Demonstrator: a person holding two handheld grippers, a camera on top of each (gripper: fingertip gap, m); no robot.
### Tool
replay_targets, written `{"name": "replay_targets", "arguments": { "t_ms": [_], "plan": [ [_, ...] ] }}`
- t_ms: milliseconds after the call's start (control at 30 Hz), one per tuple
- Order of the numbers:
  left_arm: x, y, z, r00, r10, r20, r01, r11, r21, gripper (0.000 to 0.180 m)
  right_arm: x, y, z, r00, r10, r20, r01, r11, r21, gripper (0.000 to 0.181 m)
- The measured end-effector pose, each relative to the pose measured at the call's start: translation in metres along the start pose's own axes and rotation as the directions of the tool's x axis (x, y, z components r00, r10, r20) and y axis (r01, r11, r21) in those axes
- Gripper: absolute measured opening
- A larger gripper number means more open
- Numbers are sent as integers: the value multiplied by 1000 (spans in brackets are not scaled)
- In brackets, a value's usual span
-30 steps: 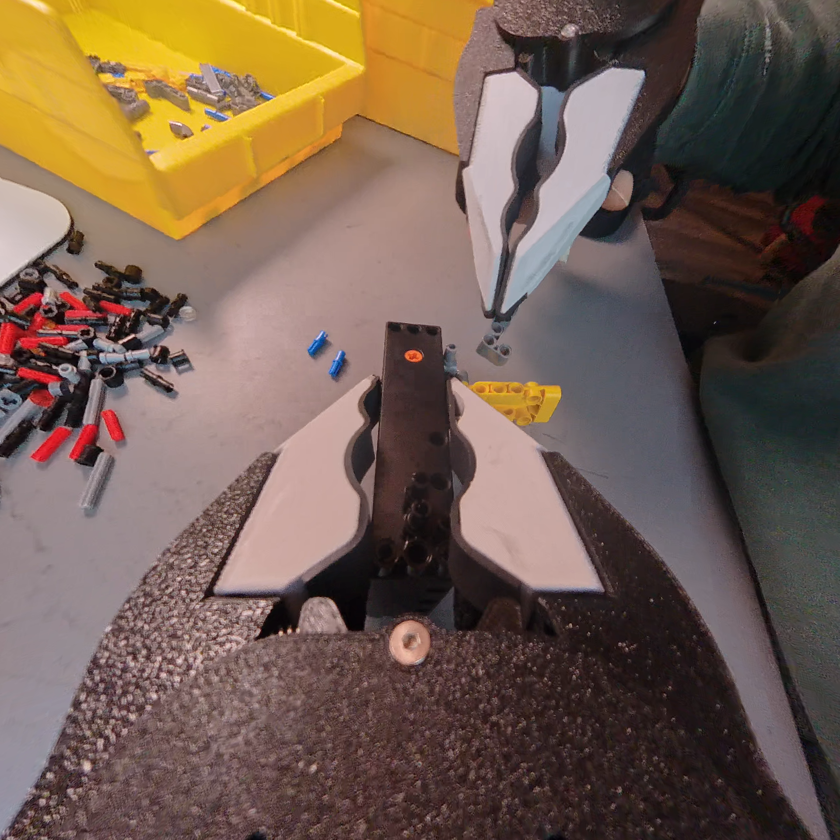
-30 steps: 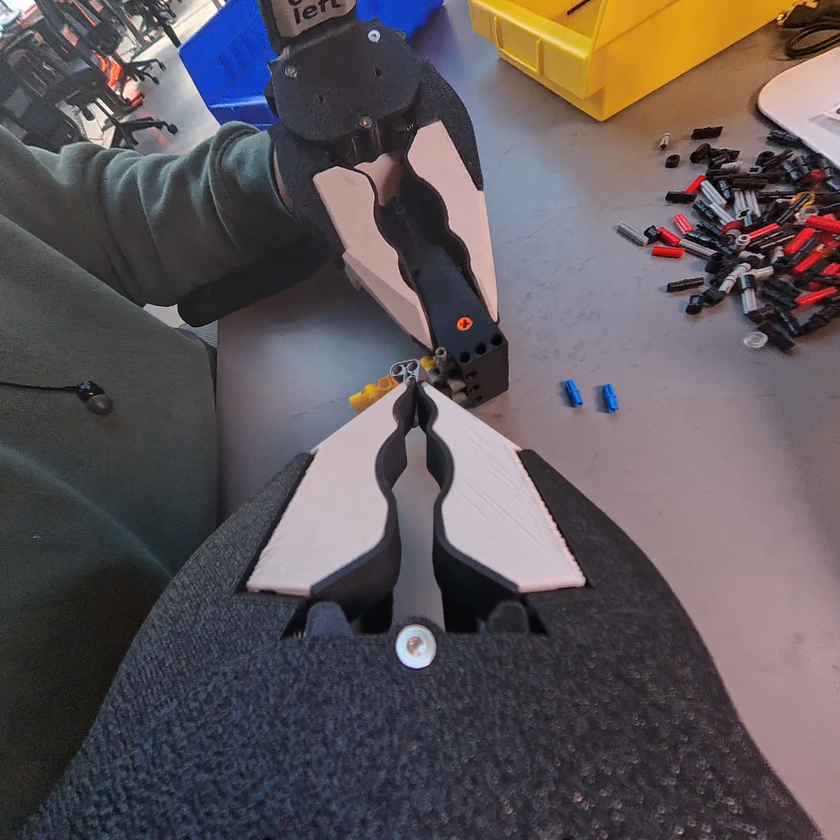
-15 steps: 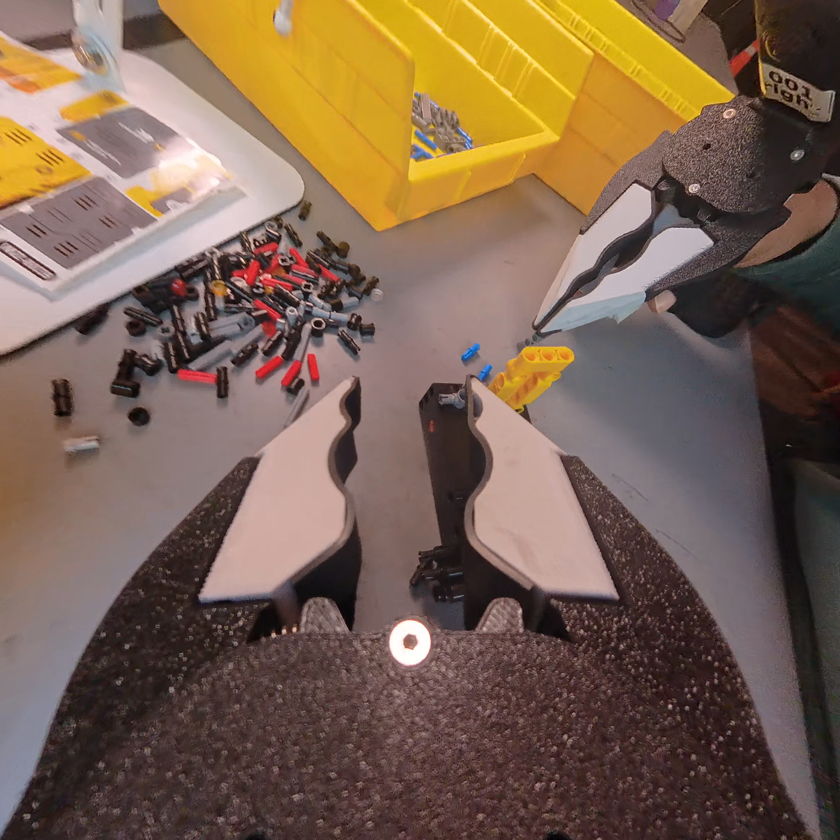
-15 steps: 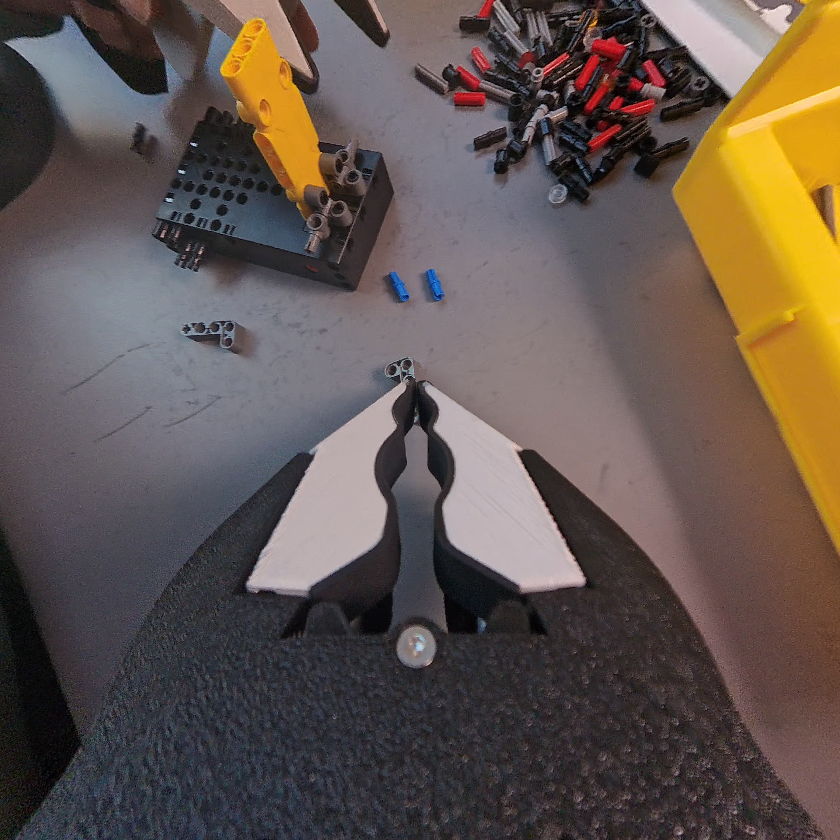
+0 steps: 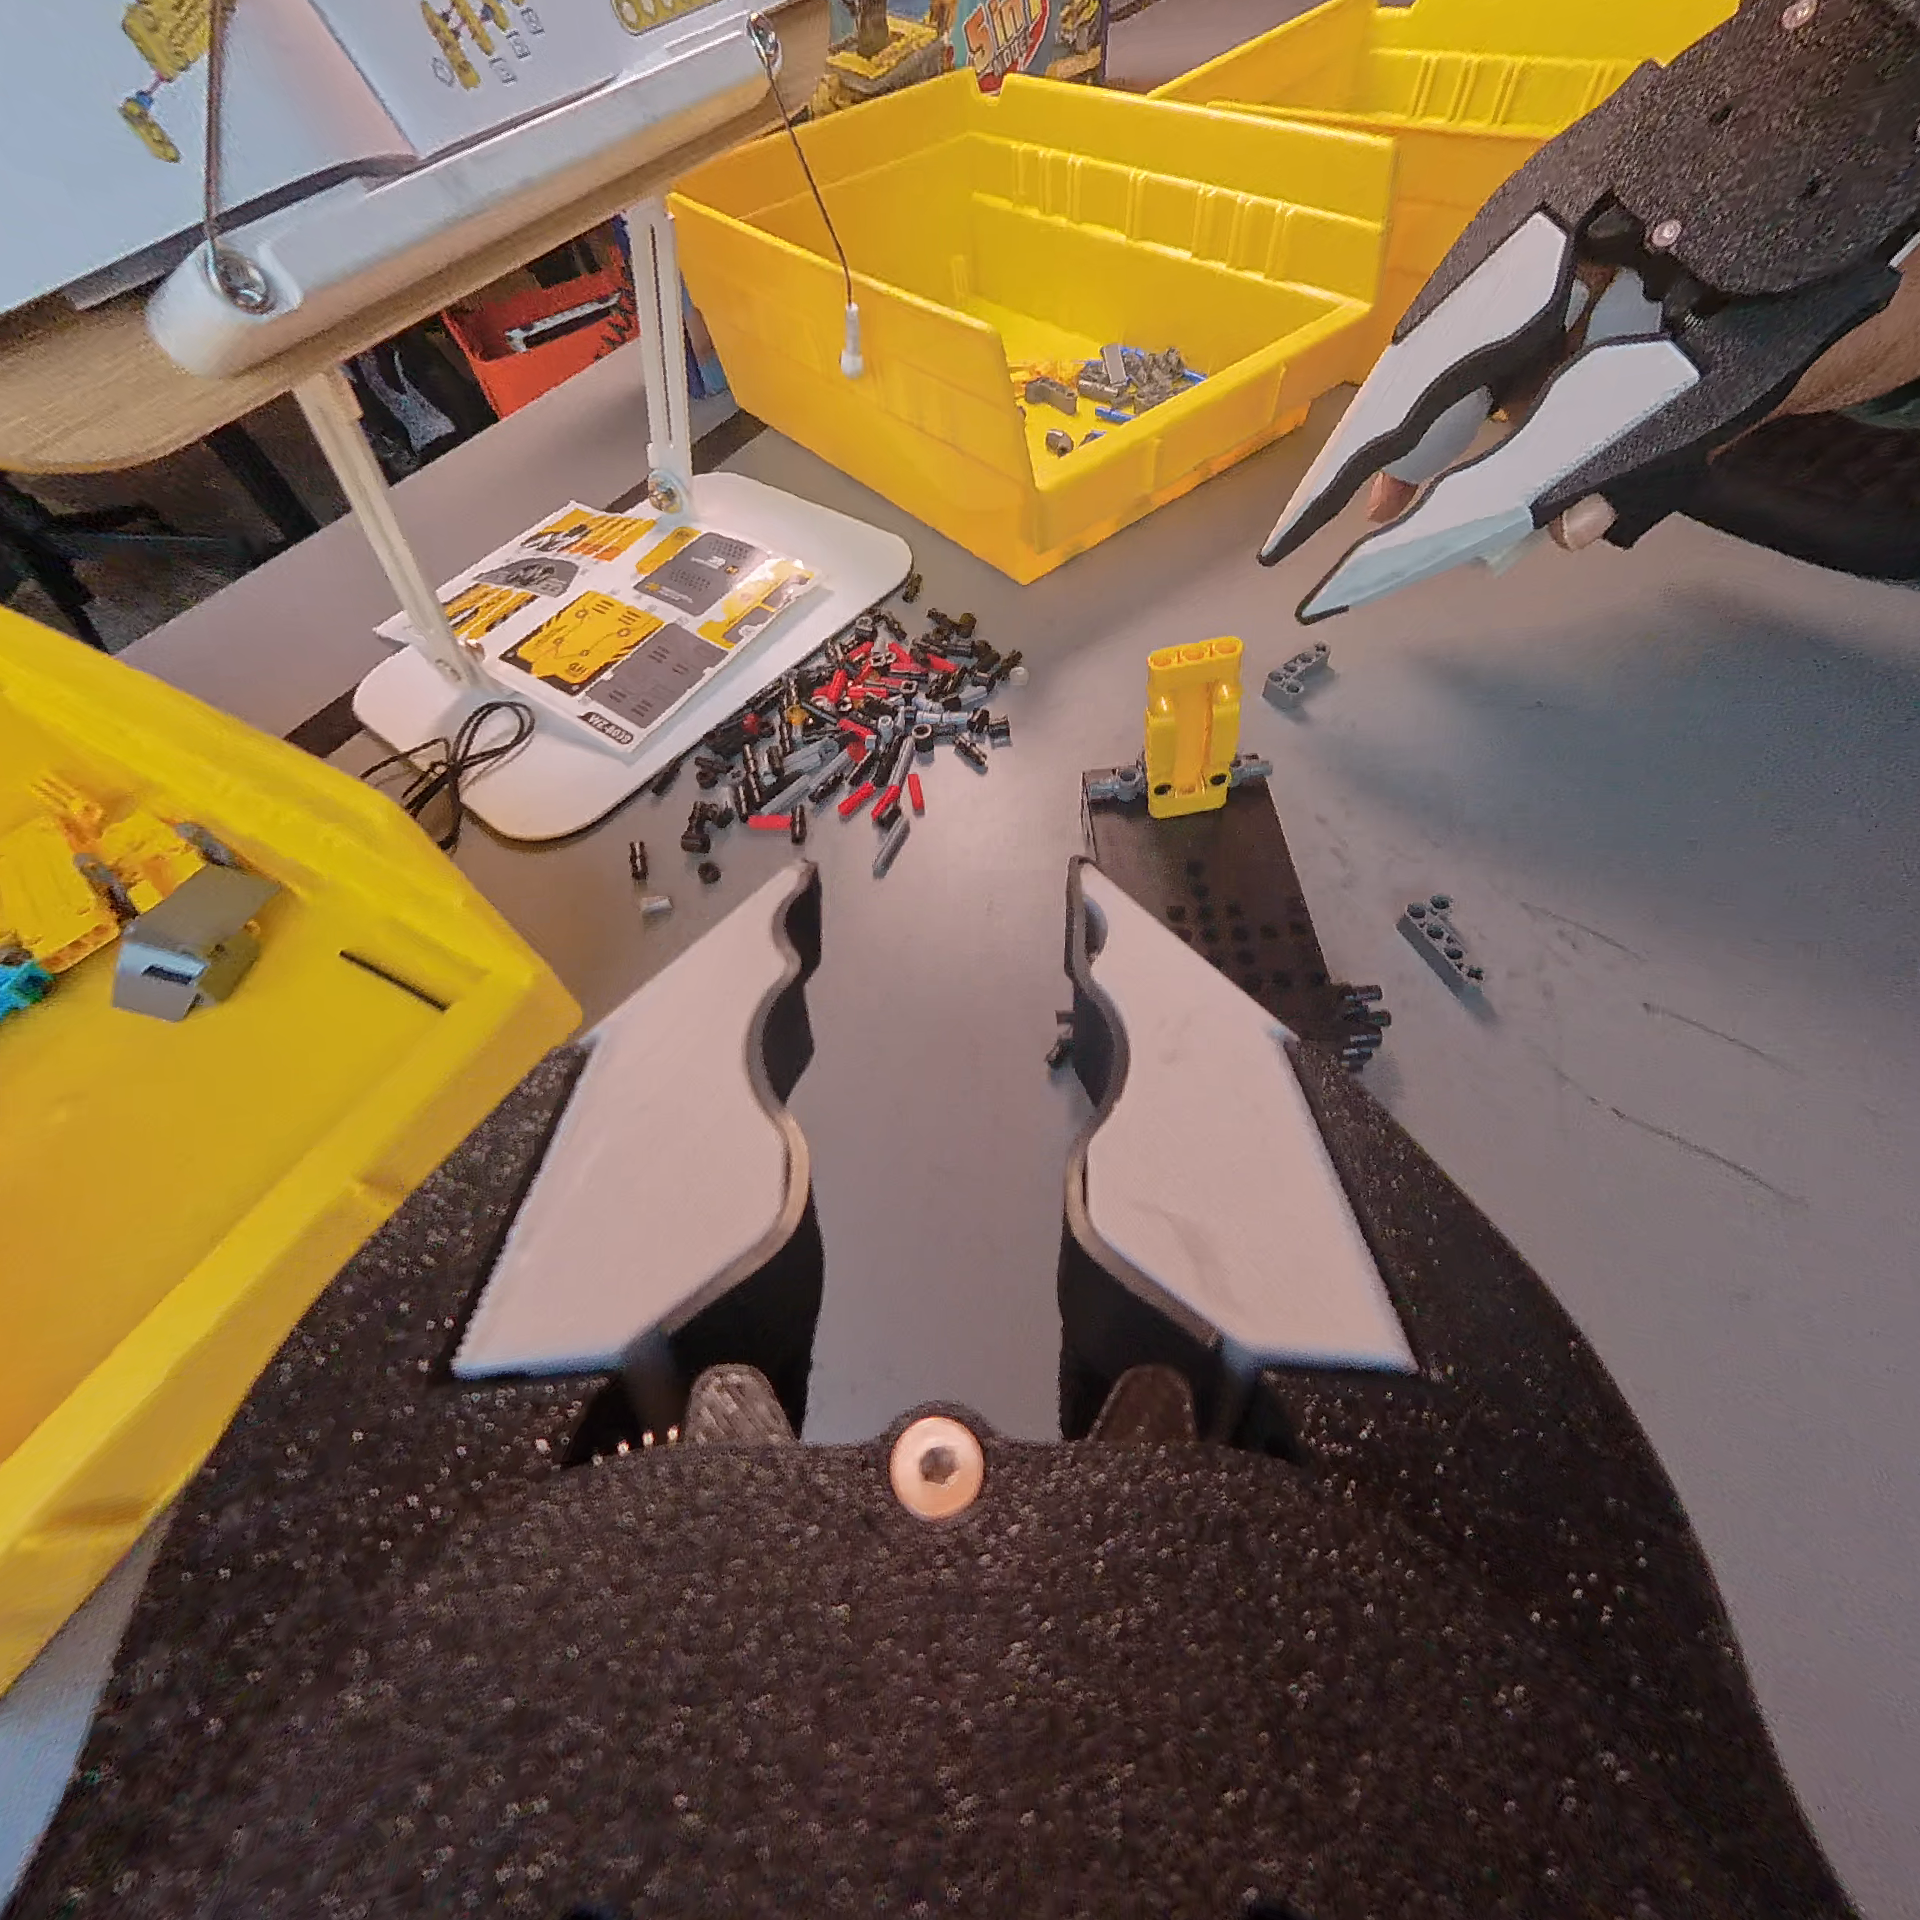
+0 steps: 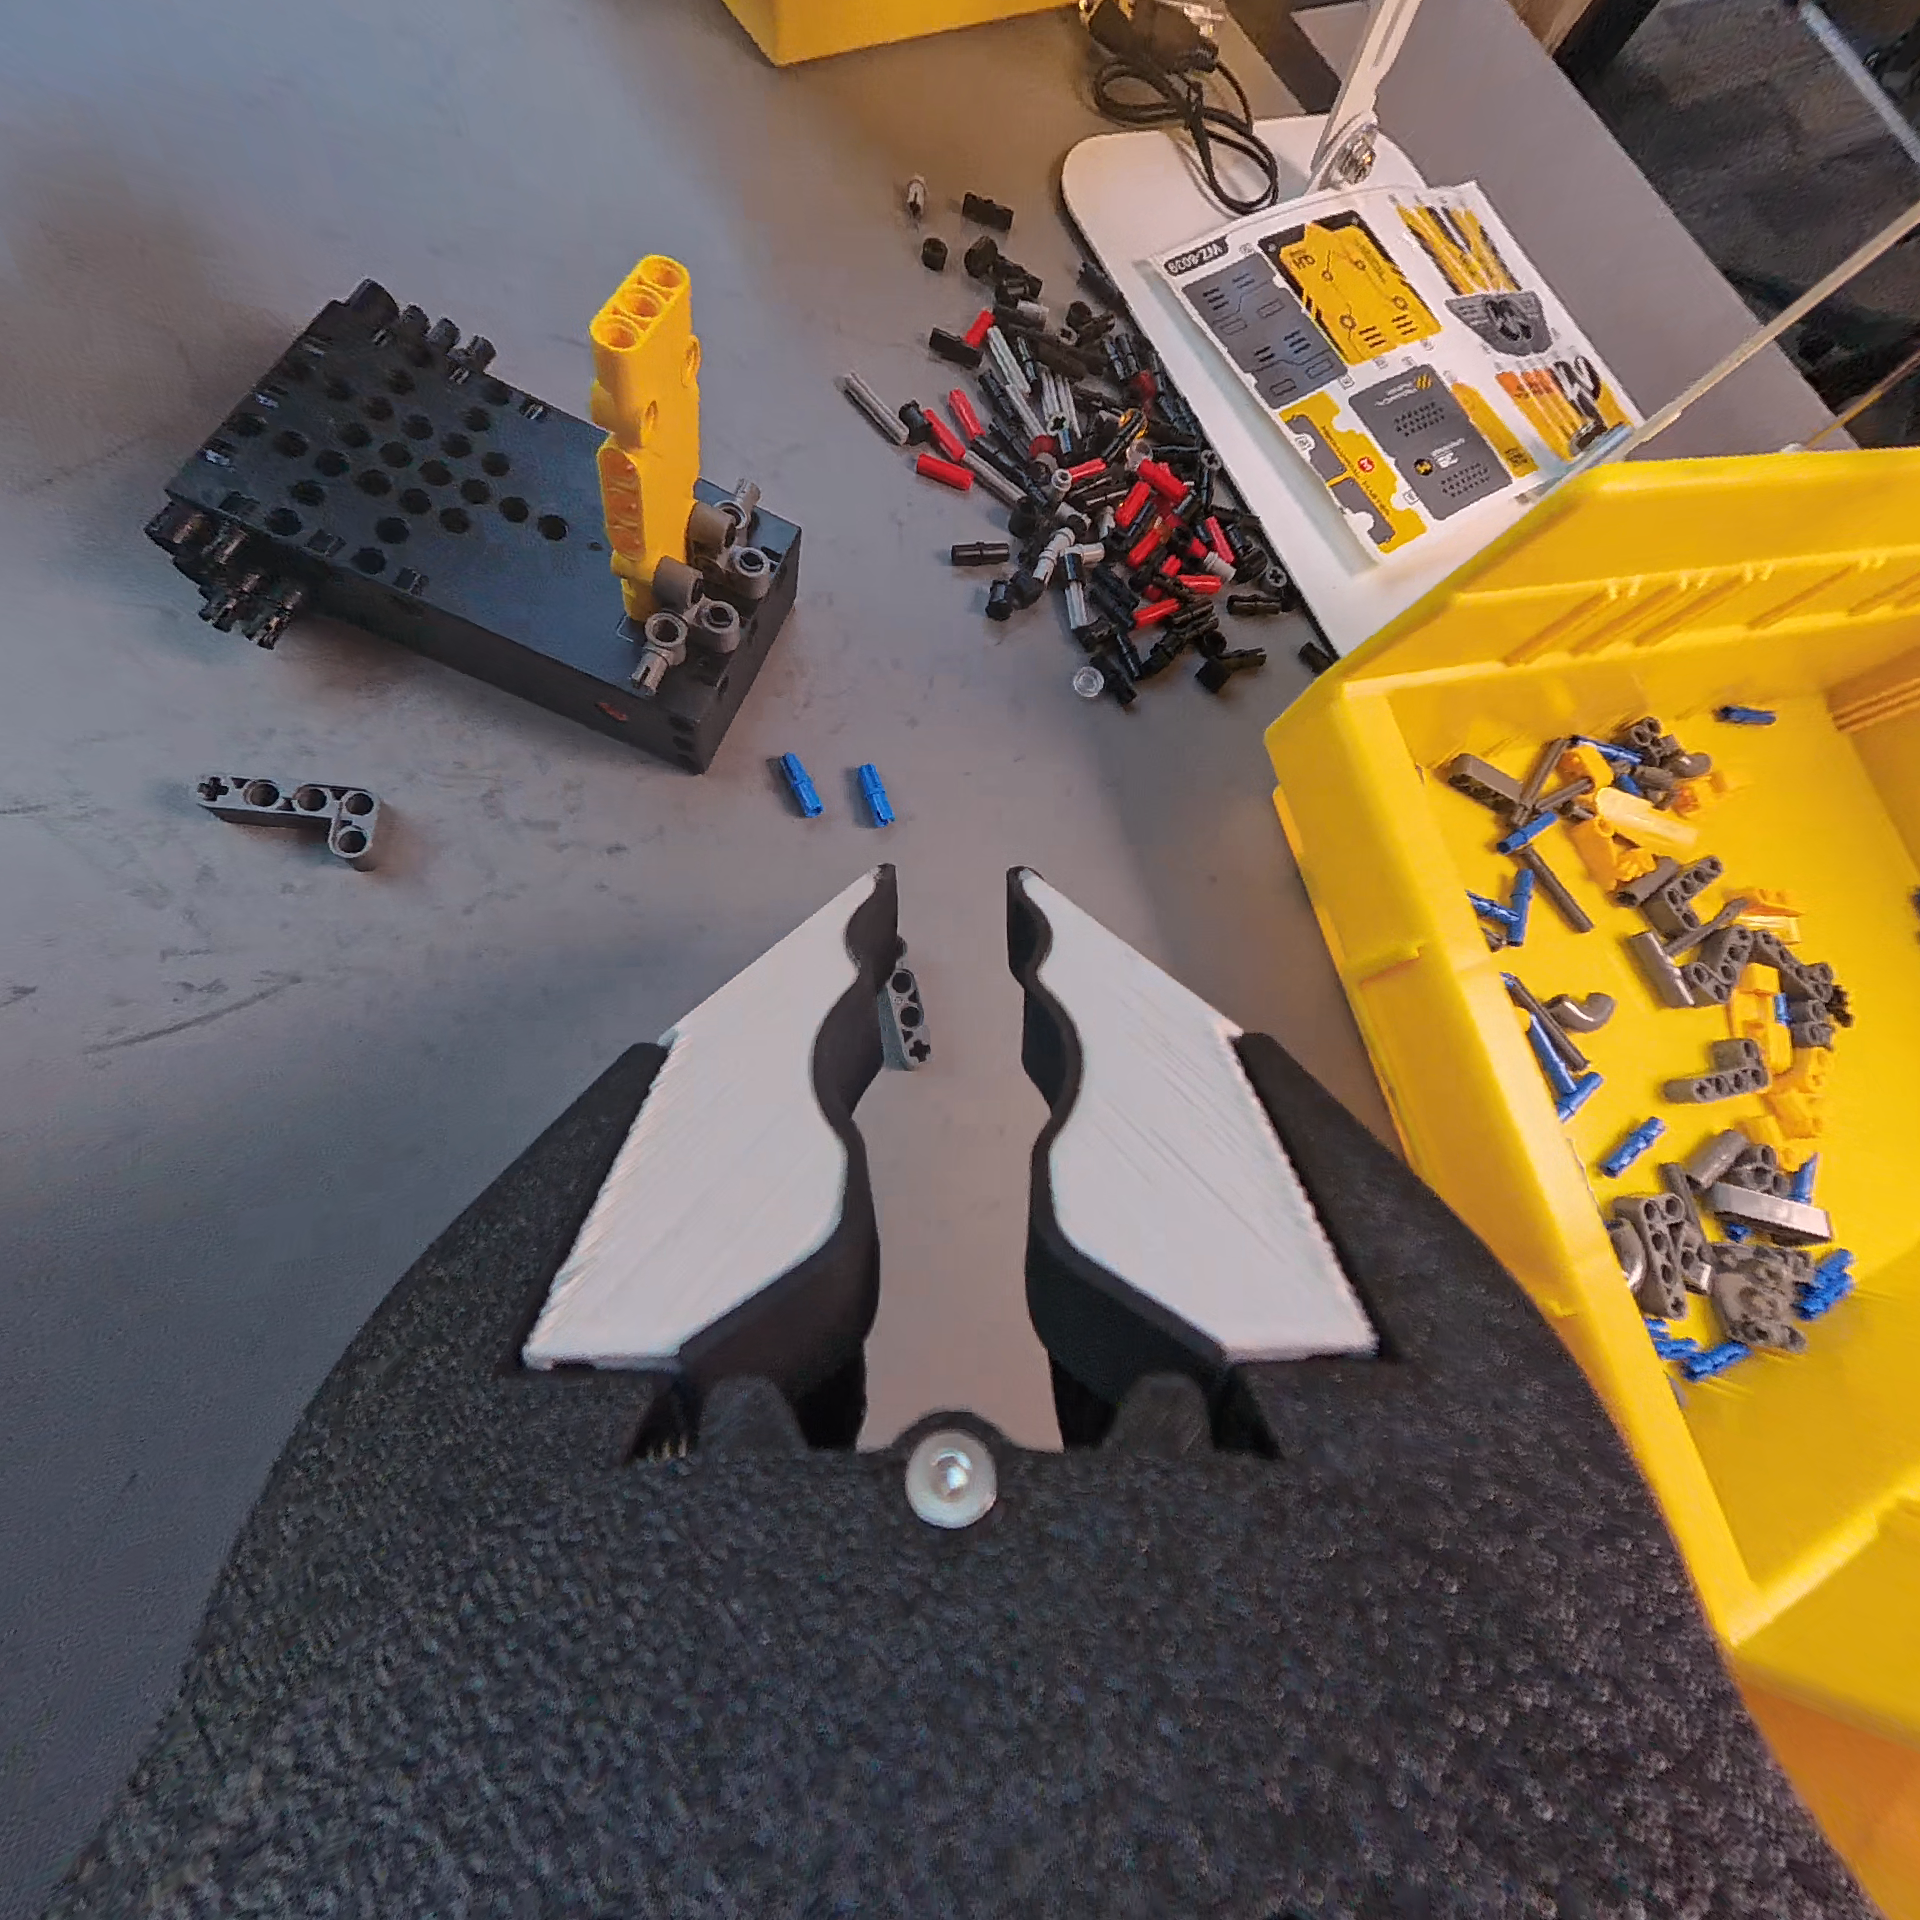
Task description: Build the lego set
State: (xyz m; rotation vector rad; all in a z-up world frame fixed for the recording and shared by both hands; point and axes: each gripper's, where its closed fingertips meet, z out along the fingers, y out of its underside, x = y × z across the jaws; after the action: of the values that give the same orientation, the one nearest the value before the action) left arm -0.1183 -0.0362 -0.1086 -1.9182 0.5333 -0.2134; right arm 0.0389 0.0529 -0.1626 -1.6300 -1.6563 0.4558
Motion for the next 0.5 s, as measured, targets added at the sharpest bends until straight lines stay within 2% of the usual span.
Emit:
{"name": "replay_targets", "arguments": {
  "t_ms": [200,500],
  "plan": [
    [7,28,-46,998,-9,70,13,998,-57,49,-4,-4,0,1000,-13,-12,13,1000,26,21],
    [52,102,-85,995,-98,-7,89,926,-366,48,-9,2,-10,1000,20,-11,-19,997,79,24]
  ]
}}
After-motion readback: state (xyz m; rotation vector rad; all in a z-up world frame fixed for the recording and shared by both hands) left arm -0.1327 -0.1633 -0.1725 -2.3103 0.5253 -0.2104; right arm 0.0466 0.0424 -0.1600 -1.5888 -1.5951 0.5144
